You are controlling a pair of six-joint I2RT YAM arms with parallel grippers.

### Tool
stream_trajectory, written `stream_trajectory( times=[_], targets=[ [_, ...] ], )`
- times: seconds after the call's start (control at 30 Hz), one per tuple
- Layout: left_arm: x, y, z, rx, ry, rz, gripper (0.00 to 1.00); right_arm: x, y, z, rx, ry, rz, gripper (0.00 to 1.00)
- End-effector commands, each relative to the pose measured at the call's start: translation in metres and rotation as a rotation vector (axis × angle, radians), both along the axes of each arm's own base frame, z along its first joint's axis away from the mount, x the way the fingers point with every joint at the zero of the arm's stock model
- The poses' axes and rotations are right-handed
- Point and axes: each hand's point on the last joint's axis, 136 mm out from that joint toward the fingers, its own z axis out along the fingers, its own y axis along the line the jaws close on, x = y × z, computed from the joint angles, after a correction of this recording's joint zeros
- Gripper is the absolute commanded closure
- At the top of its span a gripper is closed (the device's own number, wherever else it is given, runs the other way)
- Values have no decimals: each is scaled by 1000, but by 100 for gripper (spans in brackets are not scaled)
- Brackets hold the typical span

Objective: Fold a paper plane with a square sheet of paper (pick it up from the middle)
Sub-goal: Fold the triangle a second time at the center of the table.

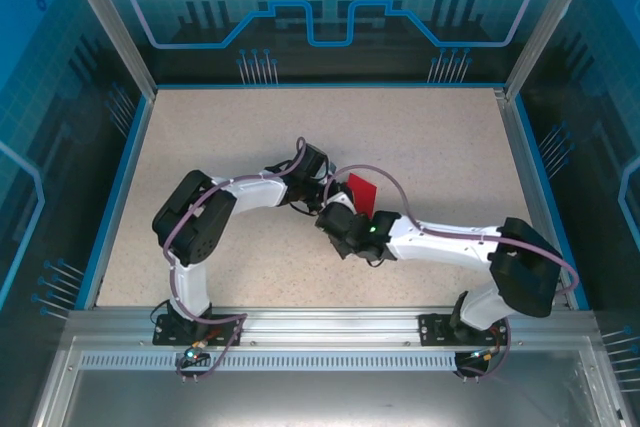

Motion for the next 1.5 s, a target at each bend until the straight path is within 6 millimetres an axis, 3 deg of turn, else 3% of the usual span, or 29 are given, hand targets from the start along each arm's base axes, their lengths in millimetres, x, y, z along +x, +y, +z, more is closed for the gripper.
stream_trajectory(
  times=[0.0,0.23,0.43,0.67,0.87,1.47],
  targets=[
    [3,19,12,75,-49,49,54,-1,-1,-1,125,70,11,97],
    [1,32,13,119,-69,87,54,9,-13,-2,349,182,-8,94],
    [-2,32,18,114,-89,76,61,20,-29,-10,442,259,-42,93],
    [-11,27,14,112,-94,45,68,35,-43,-26,437,310,-84,93],
    [-19,21,15,87,-108,27,67,46,-55,-35,405,329,-105,92],
    [-29,6,12,59,-104,0,67,59,-63,-49,335,365,-99,92]
  ],
)
